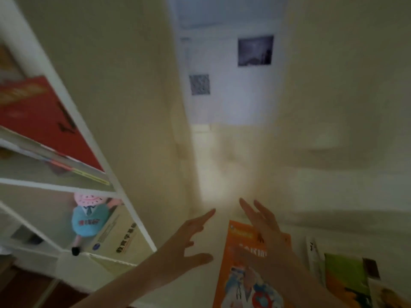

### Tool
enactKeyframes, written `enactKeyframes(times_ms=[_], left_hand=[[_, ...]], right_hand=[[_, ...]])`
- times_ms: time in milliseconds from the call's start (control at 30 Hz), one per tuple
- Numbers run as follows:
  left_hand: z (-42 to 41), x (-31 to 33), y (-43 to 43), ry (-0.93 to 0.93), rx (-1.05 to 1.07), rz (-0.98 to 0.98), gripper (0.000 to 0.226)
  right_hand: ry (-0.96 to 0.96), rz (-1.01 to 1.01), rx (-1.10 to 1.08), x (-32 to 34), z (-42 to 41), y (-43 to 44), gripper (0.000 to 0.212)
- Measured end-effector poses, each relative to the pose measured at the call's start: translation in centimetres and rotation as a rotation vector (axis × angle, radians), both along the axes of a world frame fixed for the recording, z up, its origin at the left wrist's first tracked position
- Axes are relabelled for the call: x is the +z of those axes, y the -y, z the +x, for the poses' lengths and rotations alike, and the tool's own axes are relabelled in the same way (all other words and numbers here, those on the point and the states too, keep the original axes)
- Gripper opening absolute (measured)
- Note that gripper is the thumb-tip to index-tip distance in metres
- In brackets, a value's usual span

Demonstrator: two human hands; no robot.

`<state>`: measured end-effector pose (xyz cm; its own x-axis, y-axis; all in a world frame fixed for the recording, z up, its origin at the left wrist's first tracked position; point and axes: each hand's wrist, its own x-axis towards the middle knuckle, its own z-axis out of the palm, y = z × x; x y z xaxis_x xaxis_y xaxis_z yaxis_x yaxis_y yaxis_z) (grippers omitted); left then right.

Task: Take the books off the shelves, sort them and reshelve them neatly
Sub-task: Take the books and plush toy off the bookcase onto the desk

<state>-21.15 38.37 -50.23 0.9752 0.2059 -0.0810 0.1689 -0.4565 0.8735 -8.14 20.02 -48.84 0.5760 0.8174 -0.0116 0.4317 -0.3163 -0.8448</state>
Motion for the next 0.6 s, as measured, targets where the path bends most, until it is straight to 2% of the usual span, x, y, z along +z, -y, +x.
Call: enactKeyframes(times_ms=[133, 200, 267, 467, 600], left_hand=[[-3.1, 11.9, -1.7, 0.302, 0.090, 0.005, 0.071], [-5.1, 17.2, -1.9, 0.446, 0.110, 0.011, 0.070], [-7.3, 21.7, -2.0, 0.574, 0.134, 0.036, 0.070], [-13.2, 32.4, -3.1, 0.871, 0.325, 0.252, 0.068], [-15.9, 37.4, -5.7, 0.951, 0.474, 0.325, 0.067]], right_hand=[[0.083, 0.379, 0.123, 10.7, -1.8, -3.2, 0.079], [0.114, 0.499, 0.173, 15.1, -2.9, -4.5, 0.073], [0.157, 0.595, 0.247, 19.0, -4.2, -5.5, 0.076], [0.300, 0.704, 0.422, 28.5, -8.4, -8.5, 0.077], [0.301, 0.789, 0.497, 33.9, -10.5, -11.3, 0.076]])
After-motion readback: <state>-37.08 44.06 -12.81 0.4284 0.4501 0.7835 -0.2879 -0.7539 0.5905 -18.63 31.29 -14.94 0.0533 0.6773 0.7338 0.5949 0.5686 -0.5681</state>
